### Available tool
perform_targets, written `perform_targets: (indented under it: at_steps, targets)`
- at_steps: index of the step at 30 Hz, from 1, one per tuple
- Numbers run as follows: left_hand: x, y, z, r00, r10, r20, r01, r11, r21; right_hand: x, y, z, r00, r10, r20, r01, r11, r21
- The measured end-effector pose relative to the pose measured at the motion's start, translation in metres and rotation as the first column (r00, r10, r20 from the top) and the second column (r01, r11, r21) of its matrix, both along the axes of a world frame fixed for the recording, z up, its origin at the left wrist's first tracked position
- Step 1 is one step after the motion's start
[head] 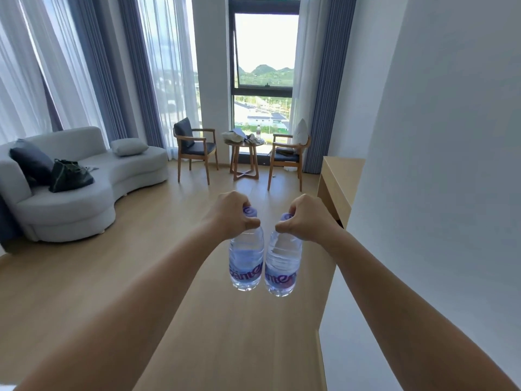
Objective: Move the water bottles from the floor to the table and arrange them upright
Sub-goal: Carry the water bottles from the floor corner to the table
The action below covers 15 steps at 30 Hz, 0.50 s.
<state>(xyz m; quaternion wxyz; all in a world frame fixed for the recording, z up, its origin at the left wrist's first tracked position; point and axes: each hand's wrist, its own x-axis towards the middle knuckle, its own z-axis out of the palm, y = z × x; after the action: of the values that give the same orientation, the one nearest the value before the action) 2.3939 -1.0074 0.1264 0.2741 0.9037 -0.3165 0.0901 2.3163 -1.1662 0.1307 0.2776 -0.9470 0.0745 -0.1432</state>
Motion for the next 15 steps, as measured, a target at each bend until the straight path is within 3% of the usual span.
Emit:
perform_targets:
  at_steps: [4, 10, 15]
  targets:
    - [0.06, -0.022, 0.0, 0.999, -0.032, -0.032, 0.031, 0.999, -0.024, 0.053, -0.021, -0.001, 0.999, -0.022, 0.046, 0.021, 0.999, 0.027]
    - [0.171, -0.065, -0.015, 0.988, -0.116, -0.1, 0.116, 0.993, -0.001, 0.156, -0.055, -0.011, 0.999, -0.049, -0.019, 0.05, 0.998, 0.038]
    - [0.266, -0.102, -0.011, 0.977, -0.188, -0.103, 0.196, 0.978, 0.074, 0.239, -0.09, -0.016, 0.987, -0.16, -0.001, 0.16, 0.986, 0.036]
